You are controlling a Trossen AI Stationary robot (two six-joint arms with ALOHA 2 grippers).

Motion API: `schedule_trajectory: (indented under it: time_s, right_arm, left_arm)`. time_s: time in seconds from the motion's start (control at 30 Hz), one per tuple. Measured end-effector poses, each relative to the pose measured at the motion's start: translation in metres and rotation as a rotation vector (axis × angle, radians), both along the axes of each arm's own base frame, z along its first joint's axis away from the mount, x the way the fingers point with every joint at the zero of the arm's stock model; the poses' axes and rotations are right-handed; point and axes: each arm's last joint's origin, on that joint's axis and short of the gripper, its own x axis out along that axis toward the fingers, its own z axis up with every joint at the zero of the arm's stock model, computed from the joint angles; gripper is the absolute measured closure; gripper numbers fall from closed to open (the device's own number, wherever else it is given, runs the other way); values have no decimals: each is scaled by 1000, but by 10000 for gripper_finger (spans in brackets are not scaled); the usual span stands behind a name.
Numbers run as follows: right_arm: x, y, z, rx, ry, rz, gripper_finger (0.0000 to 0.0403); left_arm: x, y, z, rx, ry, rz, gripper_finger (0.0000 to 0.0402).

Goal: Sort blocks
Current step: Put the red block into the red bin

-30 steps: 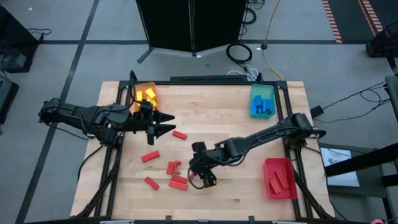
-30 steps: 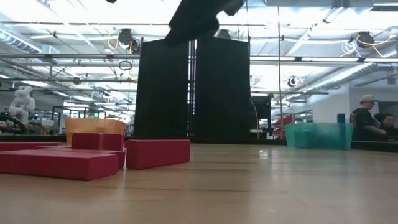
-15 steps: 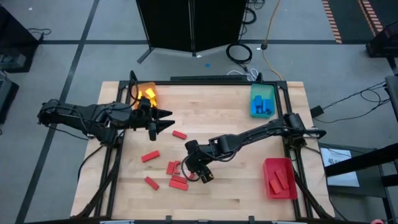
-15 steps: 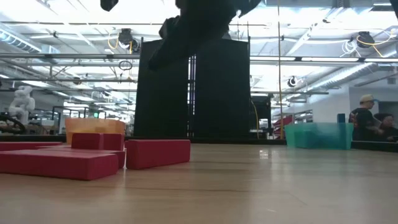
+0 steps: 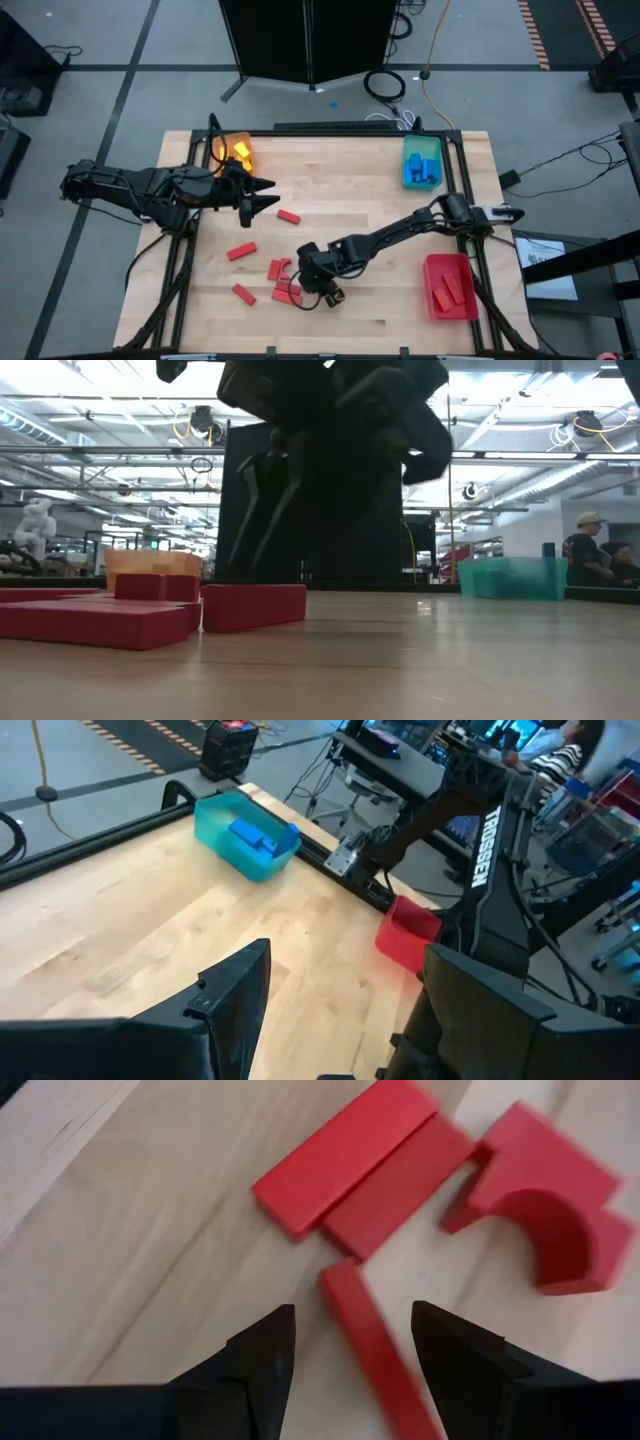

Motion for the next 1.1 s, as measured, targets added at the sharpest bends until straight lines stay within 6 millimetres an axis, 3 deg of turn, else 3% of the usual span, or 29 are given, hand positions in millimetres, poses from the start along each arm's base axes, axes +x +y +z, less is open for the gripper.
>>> schedule_trajectory:
  time_s: [0.2, 0.33, 0.47, 0.6, 0.67, 0.83, 0.93, 1.1]
  right_arm:
    - [0, 0, -23, -19, 81, -51, 213]
    - [-2, -1, -27, -26, 115, -76, 232]
    - [-5, -2, -28, -74, 139, -99, 270]
    - [-7, -3, -26, -57, 171, -174, 340]
    - [-6, -3, -22, -50, 193, -217, 377]
    - [-4, -7, -5, -92, 241, -317, 382]
    - [-9, -8, 21, -132, 299, -320, 382]
    - [-38, -14, 63, -211, 417, -320, 382]
  left_arm:
    - [0, 0, 0, 0, 1, 1, 143]
    - [0, 0, 0, 1, 3, 1, 143]
    - [0, 0, 0, 1, 5, 2, 143]
    - [0, 0, 0, 1, 4, 2, 143]
    - [0, 0, 0, 1, 4, 3, 143]
    - [0, 0, 0, 2, 4, 4, 143]
    - [0, 0, 0, 2, 4, 4, 143]
    - [-1, 0, -1, 4, 18, 4, 143]
